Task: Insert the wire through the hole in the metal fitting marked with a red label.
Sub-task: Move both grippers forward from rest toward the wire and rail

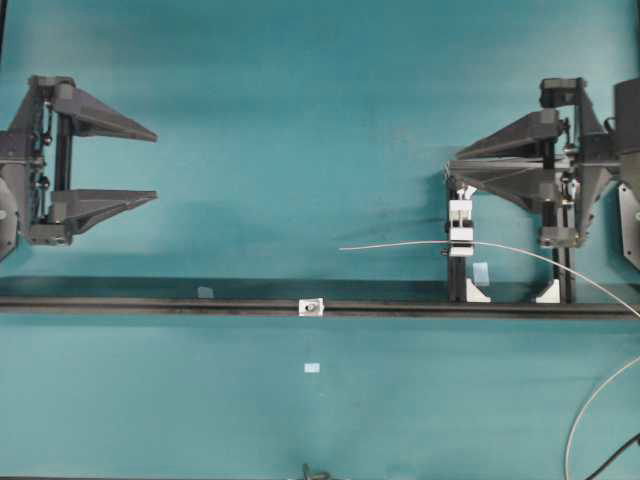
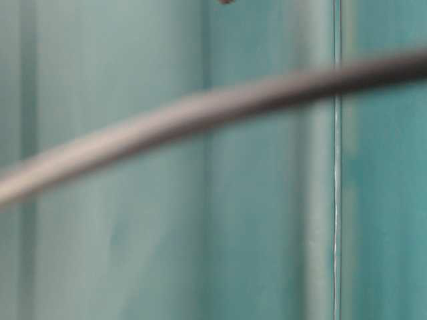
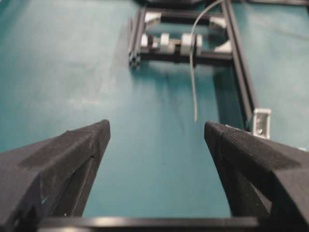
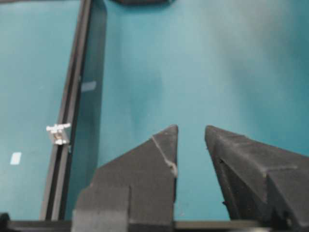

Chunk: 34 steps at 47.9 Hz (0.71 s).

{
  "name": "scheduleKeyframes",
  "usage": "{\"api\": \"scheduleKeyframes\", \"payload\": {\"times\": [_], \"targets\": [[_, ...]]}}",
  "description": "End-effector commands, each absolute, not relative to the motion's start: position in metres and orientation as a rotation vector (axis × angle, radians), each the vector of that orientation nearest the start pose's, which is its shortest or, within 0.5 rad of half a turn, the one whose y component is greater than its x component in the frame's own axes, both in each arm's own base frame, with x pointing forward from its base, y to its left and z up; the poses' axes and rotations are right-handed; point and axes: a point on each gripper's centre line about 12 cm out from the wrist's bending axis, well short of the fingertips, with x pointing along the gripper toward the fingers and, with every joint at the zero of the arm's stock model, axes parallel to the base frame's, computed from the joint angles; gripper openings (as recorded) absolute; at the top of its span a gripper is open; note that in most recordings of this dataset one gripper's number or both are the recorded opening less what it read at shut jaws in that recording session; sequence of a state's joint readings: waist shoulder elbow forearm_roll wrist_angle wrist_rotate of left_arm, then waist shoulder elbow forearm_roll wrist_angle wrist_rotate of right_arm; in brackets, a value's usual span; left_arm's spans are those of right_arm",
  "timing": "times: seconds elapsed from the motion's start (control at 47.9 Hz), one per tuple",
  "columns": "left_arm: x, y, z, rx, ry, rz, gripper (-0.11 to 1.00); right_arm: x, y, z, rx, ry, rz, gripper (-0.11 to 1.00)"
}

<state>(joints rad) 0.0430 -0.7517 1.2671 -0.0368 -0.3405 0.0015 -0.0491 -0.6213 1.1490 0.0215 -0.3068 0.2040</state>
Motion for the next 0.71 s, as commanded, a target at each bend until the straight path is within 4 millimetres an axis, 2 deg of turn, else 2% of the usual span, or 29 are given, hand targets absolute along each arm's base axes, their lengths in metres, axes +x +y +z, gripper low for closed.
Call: {"api": "scheduleKeyframes", "payload": {"times": [0.0,0.146,0.271,0.501,0.688], "targets": [[0.223,0.013,0.217,-0.042,0.189,0.068,0.61,0.255,-0.014,0.234,0.243,0.204,-0.083,0.43],[0.233,0.018,0.206,-0.047,0.236,0.087,0.62,0.264,-0.013,0.226,0.264,0.242,-0.086,0.46],[0.239,0.019,0.205,-0.040,0.224,0.091,0.64,0.271,-0.012,0.220,0.268,0.279,-0.085,0.48],[0.245,0.020,0.192,-0.051,0.265,0.094,0.72,0.280,-0.010,0.207,0.268,0.341,-0.083,0.78],[0.254,0.020,0.182,-0.051,0.313,0.095,0.72,0.290,-0.001,0.194,0.267,0.397,-0.061,0.79]]}}
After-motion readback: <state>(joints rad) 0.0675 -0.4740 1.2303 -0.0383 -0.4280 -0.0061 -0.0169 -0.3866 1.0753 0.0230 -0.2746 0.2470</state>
